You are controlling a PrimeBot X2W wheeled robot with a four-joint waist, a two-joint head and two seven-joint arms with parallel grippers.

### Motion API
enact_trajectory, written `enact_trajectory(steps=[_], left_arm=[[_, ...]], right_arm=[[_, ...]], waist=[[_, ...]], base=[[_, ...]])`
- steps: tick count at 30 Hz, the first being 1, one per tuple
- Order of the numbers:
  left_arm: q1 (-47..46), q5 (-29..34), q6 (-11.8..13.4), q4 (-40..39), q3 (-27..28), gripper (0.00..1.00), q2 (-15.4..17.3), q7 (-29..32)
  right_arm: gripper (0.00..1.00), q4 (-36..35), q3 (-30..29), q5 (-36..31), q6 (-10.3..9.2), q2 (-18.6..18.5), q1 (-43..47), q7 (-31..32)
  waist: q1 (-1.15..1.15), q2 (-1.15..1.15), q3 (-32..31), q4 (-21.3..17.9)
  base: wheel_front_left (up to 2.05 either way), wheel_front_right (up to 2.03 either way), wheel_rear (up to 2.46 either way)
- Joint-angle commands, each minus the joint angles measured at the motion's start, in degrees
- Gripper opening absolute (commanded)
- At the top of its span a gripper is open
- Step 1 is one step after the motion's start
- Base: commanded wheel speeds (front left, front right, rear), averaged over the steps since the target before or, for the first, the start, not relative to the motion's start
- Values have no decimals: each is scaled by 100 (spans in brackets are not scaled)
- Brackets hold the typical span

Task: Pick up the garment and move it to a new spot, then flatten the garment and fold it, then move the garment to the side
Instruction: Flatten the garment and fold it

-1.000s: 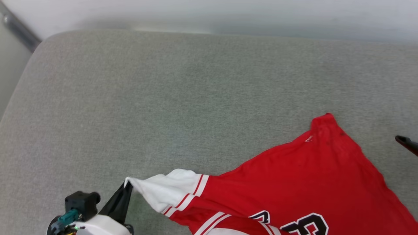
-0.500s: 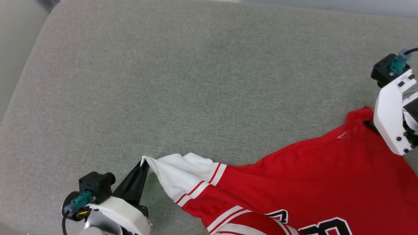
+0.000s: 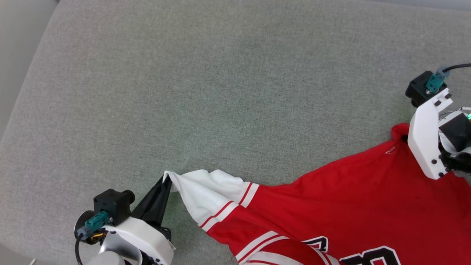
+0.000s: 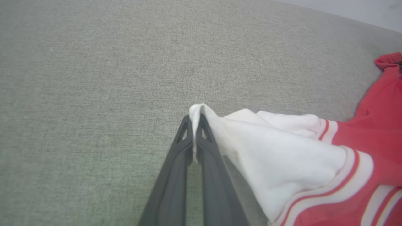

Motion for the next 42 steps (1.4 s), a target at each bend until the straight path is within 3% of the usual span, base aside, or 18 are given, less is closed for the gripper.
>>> enact_trajectory(steps=[1,12,18,23,31,37,42], left_arm=[[6,21,-6,13,20,0,14,-26],[-117,147,100,-219,124,0,311,55],[-800,364,-58,-290,138,0,456,289],[-1596,526,-167,-345,208,0,447,545],[-3598,690,-512,-109,521,0,374,1007],[-5307,848,-839,453,690,0,232,1329],[-6737,1005,-1176,1150,717,0,24,1481]], right_arm=[[0,140,139,120,13,54,135,-153],[0,-461,-78,587,6,-399,295,-1739],[0,-705,-537,387,6,-443,332,-2403],[0,-751,-1006,131,6,-214,81,-2664],[0,-653,-1931,-643,6,349,-709,-2718],[0,-361,-2442,-1188,6,789,-1807,-2547],[0,24,-2496,-1672,6,1095,-2936,-2412]], waist=[[-1,0,-175,-75],[-1,0,-1103,-471],[-1,0,-1381,-727],[-1,0,-1374,-886],[-1,0,-961,-1078],[-1,0,-406,-1143],[-1,0,86,-1170]], base=[[0,0,0],[0,0,0],[0,0,0],[0,0,0],[0,0,0],[0,0,0],[0,0,0]])
